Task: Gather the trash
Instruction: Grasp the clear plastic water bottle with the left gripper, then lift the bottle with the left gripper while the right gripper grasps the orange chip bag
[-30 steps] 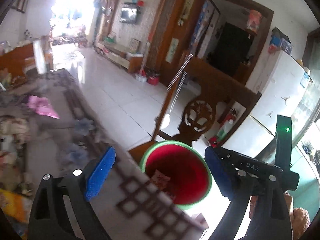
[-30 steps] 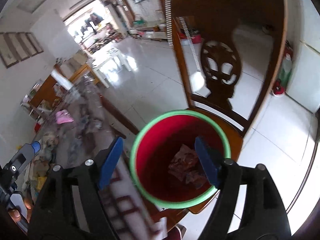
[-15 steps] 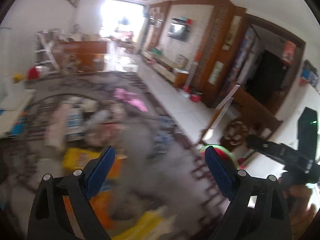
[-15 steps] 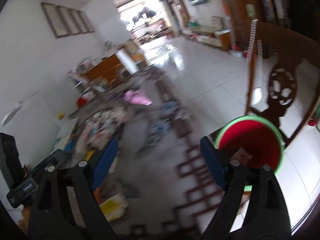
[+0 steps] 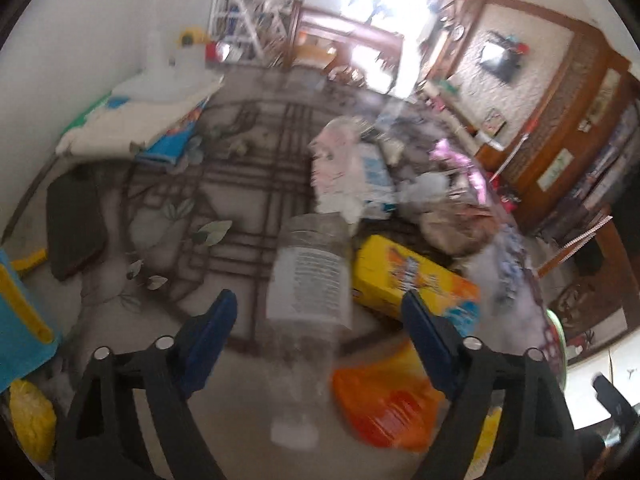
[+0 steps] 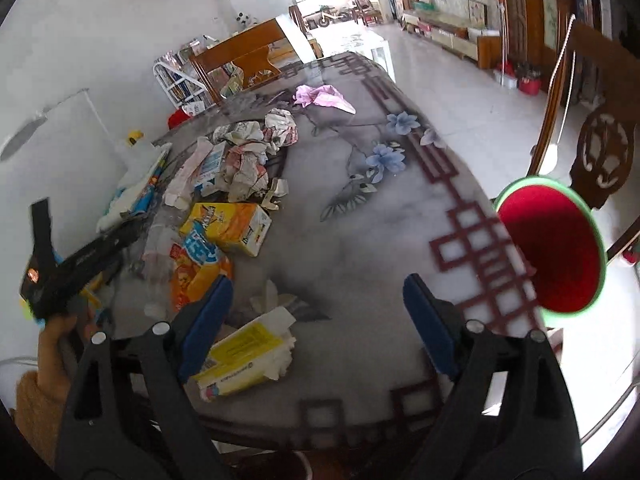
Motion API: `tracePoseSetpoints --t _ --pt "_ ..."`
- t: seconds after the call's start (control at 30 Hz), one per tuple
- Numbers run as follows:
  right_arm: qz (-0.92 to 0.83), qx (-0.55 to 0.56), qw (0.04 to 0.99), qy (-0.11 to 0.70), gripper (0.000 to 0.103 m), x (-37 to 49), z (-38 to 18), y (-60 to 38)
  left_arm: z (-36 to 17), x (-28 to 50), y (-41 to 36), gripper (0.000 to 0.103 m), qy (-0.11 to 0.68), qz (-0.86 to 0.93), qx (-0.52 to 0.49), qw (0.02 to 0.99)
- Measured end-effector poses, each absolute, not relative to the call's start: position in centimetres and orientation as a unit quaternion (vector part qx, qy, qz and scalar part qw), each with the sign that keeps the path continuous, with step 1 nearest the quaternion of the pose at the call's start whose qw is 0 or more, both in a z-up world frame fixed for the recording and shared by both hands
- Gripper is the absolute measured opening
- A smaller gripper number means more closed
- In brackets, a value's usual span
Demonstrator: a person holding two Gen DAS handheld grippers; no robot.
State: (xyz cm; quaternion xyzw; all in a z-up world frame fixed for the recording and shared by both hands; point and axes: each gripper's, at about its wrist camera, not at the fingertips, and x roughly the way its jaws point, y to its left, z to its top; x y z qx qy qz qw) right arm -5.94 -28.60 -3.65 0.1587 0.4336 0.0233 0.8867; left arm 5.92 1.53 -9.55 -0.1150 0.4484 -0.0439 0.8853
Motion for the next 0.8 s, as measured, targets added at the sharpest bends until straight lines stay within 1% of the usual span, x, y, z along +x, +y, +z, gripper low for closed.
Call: tracePoseSetpoints --t 0.07,0.23,0.33,0.37,0.4,0.47,0.53,0.67,0.8 --pt "0.028 0.165 0.882 0.440 0.085 -6.1 -4.0 -28.5 -10.5 7.0 1.3 0.077 0.459 -0.043 -0.113 0.880" --pt "0.042 0.158 0.874 0.458 0.085 -5.8 -4.8 -27.2 -12.0 9.1 -0.2 0.077 0.472 -0.034 -0.059 0.879" --pt "0.057 0.150 0.870 0.466 0.085 -5.5 -5.2 -25.7 -13.0 9.3 0.0 0.075 0.485 -0.029 -0.060 0.872" --pt "0.060 0.148 0.869 0.469 0.086 -5.3 -5.5 -25.4 -13.5 9.5 0.4 0.066 0.491 -0.028 -0.068 0.868" --pt "0.064 0.147 0.866 0.473 0.085 -5.2 -5.7 -24.8 -13.9 9.4 0.9 0.052 0.497 -0.032 -0.086 0.863" --pt "0.075 0.145 0.862 0.480 0.085 -4.8 -6.2 -23.8 -14.1 9.3 1.6 0.053 0.495 -0.031 -0.108 0.861" --pt "0.084 0.141 0.860 0.483 0.085 -4.5 -6.4 -22.7 -13.3 8.8 2.0 0.053 0.485 -0.038 -0.123 0.865" --pt "0.104 0.131 0.861 0.480 0.085 -3.3 -6.1 -20.7 -9.4 5.0 3.2 0.052 0.435 -0.067 -0.159 0.884" --pt "0.118 0.137 0.856 0.484 0.085 -1.1 -6.3 -18.7 -5.5 2.4 3.6 0.053 0.383 -0.083 -0.150 0.908"
